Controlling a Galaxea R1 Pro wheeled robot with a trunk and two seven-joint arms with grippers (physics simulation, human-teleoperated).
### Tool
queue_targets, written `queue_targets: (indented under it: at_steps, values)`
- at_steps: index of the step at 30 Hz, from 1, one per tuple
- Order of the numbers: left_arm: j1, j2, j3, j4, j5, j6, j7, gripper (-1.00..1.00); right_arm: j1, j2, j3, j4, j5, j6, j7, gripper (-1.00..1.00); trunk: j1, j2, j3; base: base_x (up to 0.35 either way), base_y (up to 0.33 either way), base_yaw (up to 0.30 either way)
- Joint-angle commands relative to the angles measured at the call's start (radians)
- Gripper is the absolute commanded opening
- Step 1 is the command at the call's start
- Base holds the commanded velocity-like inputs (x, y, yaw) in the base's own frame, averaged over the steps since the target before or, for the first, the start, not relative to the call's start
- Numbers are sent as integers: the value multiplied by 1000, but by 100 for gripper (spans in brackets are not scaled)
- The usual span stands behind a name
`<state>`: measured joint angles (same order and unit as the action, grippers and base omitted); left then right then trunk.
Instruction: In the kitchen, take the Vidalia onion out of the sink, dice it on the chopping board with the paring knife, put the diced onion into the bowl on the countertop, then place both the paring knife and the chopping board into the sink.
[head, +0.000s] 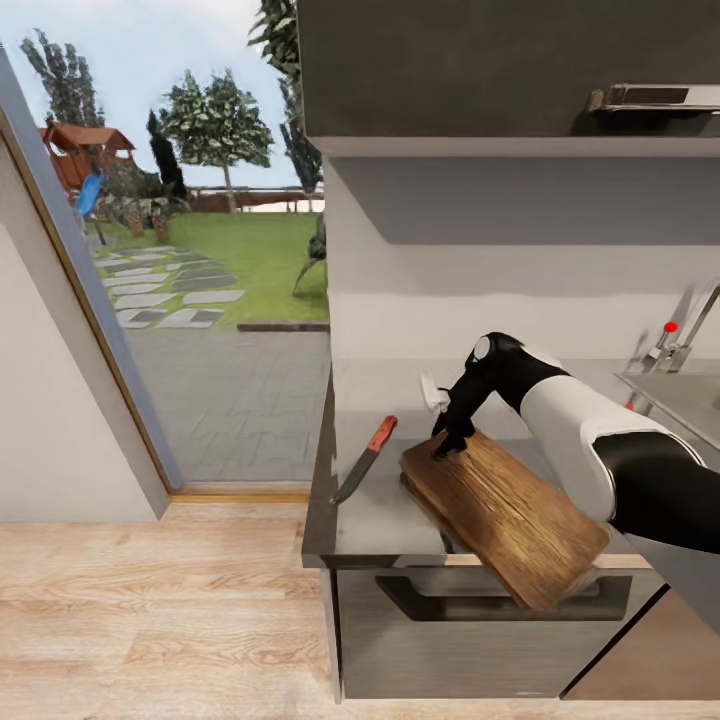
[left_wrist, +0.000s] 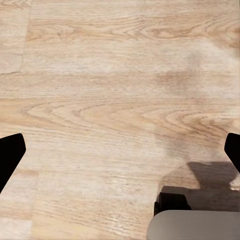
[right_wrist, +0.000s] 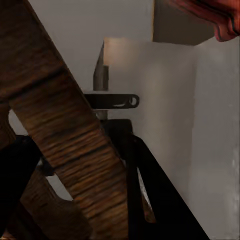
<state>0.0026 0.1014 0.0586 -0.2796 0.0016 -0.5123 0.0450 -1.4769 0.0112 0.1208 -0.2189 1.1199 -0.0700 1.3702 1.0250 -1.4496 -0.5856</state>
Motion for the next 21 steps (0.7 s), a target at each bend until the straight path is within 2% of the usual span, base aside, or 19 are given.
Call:
queue_targets:
  at_steps: [1,12,21]
  values:
    - [0,0,1,-1,0,-2,1,100,0,1,0,-9,4,16,3,-100,0,0,-1,0,0,0]
    - [1,0,0,-1,0,-2,1,100,0,12,-1,-78,4,168,4,-100,0,0,-1,0,0,0]
    - [0,0,0,-1,0,-2,1,100,0,4,-2,-89,1,191,25,-100,0,0,-1,0,0,0]
